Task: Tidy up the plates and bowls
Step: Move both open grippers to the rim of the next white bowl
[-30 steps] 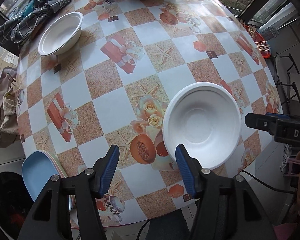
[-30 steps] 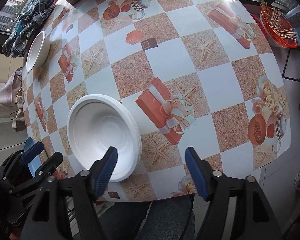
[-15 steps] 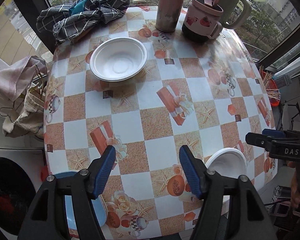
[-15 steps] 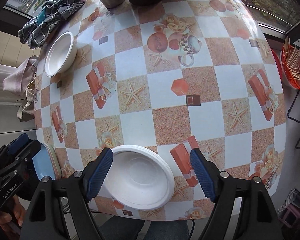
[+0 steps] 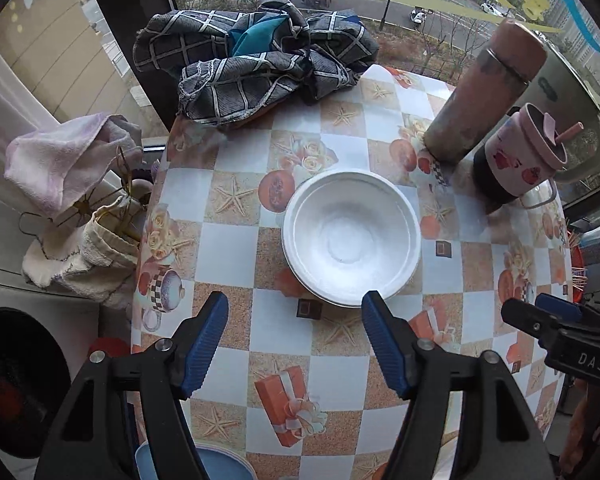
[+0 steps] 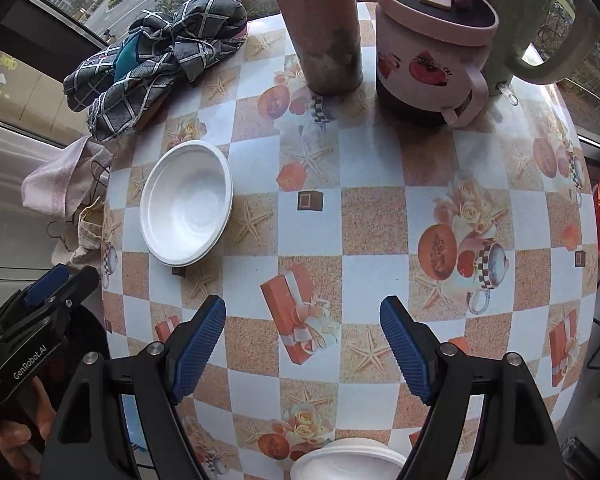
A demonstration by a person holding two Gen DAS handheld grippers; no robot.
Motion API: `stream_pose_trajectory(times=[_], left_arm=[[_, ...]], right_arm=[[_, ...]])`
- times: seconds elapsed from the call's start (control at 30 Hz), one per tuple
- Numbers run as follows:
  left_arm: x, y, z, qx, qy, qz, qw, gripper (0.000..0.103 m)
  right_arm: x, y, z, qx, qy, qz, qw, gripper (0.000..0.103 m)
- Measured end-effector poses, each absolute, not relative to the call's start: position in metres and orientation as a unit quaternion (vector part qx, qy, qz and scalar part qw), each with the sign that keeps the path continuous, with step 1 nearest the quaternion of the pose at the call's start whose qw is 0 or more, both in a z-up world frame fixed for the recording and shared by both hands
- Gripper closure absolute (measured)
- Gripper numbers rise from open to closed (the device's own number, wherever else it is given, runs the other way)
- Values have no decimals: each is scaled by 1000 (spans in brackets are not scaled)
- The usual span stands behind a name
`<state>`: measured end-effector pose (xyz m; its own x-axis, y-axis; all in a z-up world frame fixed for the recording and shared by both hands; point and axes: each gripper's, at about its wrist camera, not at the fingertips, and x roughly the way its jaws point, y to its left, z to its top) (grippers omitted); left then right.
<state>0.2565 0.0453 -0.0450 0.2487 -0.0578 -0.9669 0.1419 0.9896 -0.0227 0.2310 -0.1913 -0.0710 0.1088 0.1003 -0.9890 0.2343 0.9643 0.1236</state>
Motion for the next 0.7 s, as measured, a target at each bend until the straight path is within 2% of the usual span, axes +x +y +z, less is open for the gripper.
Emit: stream_pose_trajectory(times=[0.6,0.63,0.67,0.7], left_arm=[[339,22,-143,127,640,-63,755,30],[341,22,-147,127,646,-61,750,30],[343,21,-151,127,652,-61,745,32],[344,21,-155,126,659,-61,739,43]], right_arm=[[290,-155,-170,167,680,-44,713,23],[290,-154,-173,170,682,-43,710,26],[290,-153,-176,173,685,-42,706,37],[291,-151,-179,175,689,-41,703,43]])
